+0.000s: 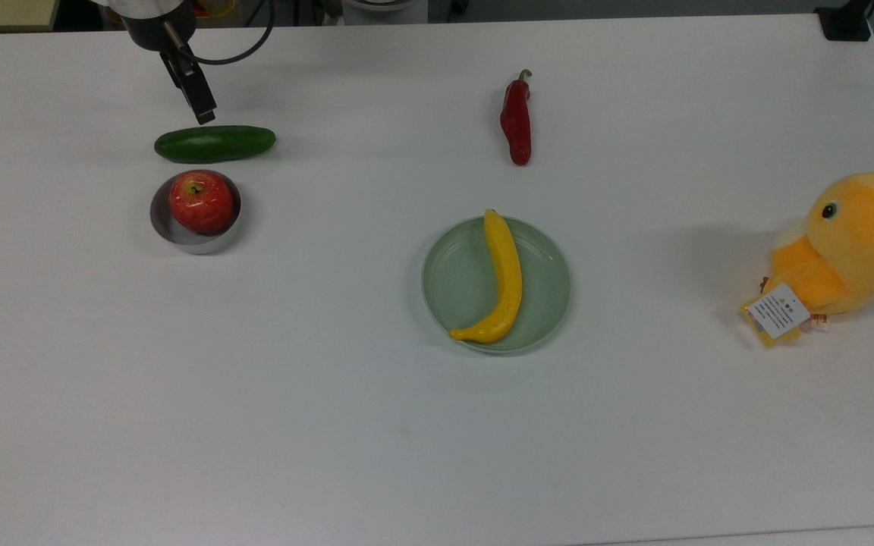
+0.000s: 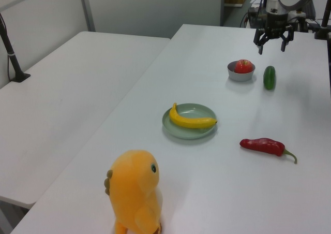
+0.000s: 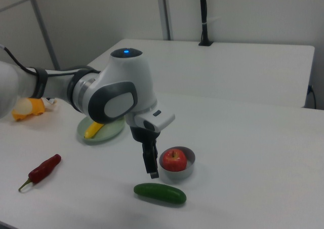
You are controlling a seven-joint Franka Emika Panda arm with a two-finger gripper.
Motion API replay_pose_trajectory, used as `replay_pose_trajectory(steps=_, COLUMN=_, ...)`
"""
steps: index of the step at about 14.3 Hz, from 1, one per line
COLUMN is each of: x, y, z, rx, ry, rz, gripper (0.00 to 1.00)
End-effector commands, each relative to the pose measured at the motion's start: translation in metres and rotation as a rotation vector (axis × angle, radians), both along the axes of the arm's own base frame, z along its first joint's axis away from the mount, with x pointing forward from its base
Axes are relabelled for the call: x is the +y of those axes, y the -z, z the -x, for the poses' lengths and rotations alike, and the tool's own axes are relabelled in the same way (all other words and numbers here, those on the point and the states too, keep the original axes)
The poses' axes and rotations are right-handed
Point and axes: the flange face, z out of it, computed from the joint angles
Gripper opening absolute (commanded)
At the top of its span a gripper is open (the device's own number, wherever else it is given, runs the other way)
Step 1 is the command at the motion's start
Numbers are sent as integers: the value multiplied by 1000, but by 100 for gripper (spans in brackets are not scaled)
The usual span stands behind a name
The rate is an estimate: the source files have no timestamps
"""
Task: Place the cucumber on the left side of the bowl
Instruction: 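Close the gripper on the green cucumber and lift it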
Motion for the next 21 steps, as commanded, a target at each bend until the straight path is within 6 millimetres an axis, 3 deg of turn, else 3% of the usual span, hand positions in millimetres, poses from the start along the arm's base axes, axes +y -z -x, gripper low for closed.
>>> replay_pose_trajectory(steps=1, x=3, y=33, z=4, rx=8, ry=-48, rz=39, gripper=100)
replay_pose_trajectory(steps=13, x=9, y=88, z=-8, rx=68, ry=-83, rz=78, gripper=100)
replay_pose_trajectory(steps=15, x=14, y=107, z=-8, rx=107, ry=-103, rz=81, gripper=100)
replay_pose_trajectory(steps=17, x=13, y=107, z=-8, rx=109, ry=-102, rz=81, gripper=100)
replay_pose_trajectory(steps=19, x=13, y=107, z=-7, rx=109, ry=-102, rz=81, gripper=72)
replay_pose_trajectory(steps=20, x=13, y=107, z=-8, rx=110, ry=-117, rz=80, gripper=63)
replay_pose_trajectory(steps=21, x=14, y=108, z=-8, rx=114, ry=-147, rz=79, gripper=43)
